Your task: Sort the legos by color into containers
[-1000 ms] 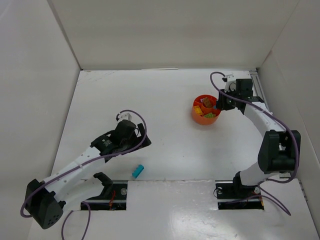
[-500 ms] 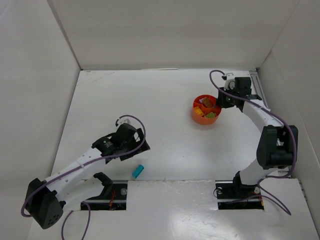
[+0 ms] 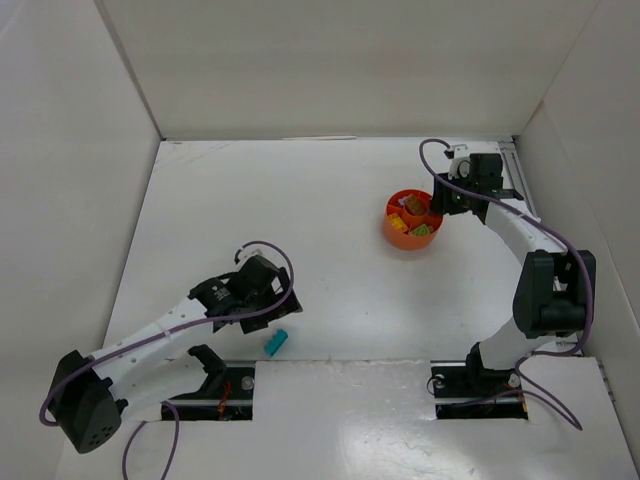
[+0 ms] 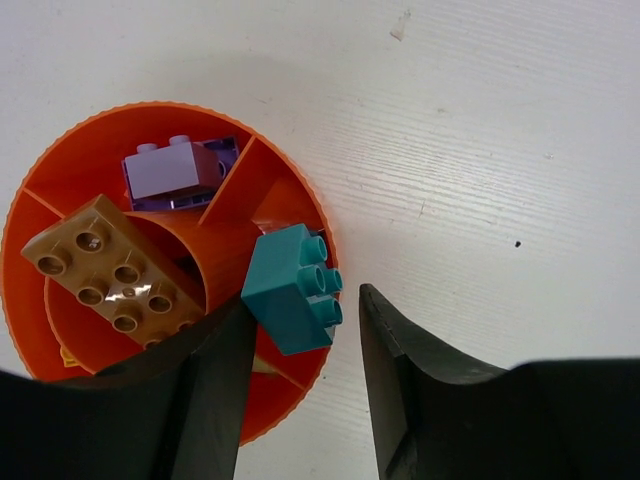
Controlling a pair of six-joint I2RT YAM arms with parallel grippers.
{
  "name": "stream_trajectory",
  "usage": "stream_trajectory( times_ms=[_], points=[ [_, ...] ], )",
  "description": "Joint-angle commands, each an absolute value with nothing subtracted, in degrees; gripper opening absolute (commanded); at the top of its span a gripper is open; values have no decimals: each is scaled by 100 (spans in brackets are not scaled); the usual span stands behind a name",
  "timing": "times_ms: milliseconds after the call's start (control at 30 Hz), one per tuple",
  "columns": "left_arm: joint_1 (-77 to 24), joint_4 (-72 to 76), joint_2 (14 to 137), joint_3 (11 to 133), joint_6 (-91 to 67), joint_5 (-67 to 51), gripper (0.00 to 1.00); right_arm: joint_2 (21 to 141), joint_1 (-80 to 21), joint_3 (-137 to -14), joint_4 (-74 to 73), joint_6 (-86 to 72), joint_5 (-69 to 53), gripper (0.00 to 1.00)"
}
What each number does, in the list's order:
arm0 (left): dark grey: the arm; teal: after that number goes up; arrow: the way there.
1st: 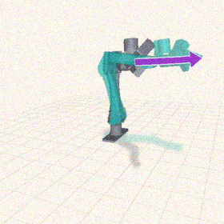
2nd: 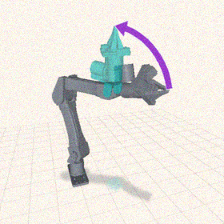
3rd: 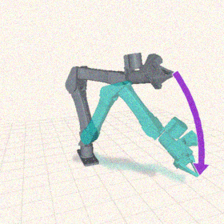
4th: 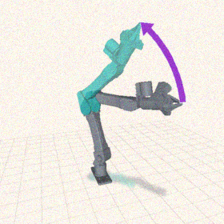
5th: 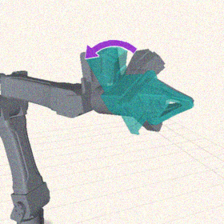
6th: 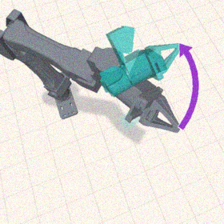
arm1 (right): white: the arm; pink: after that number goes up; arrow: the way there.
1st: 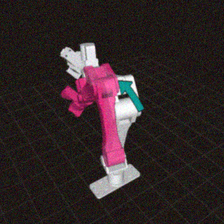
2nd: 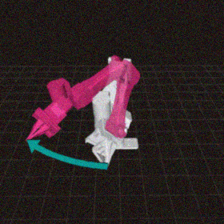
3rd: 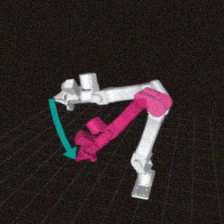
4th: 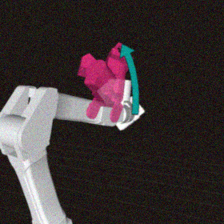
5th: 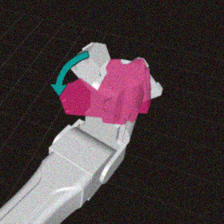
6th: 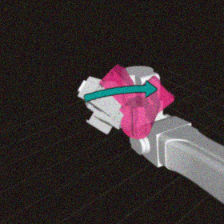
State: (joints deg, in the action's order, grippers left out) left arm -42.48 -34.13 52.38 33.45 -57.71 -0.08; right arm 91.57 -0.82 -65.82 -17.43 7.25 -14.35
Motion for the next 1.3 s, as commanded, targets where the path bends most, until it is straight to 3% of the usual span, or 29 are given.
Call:
stream_trajectory(
  times_ms=[0, 167, 333, 467, 833, 1000, 1267],
  points=[
    [-4464, -3665, 5265, 3357, -6037, 166, 100, 8974, -62, -6768, -1433, 659, -1547, 51],
    [-4745, -3806, 5388, 3357, -6257, 281, 100, 8912, -62, -6715, -1363, 659, -1941, 51],
    [-4746, -3806, 5327, 3357, -6258, 281, 100, 8859, -62, -6662, -1152, 440, -2065, 34],
    [-4746, -3806, 5125, 3305, -6258, 220, 100, 8859, -62, -6662, -1151, 387, -1995, 43],
    [-5360, -3920, 5133, 3129, -6634, 35, 99, 8008, -62, -6347, -1477, 518, -1696, 43],
    [-5906, -3920, 5598, 3129, -7013, 465, 99, 7709, -62, -5986, -1529, 519, -1889, 43],
    [-6038, -3779, 6354, 3322, -7066, 721, 71, 7339, -62, -5810, -1634, 519, -1890, 43]
  ],
)
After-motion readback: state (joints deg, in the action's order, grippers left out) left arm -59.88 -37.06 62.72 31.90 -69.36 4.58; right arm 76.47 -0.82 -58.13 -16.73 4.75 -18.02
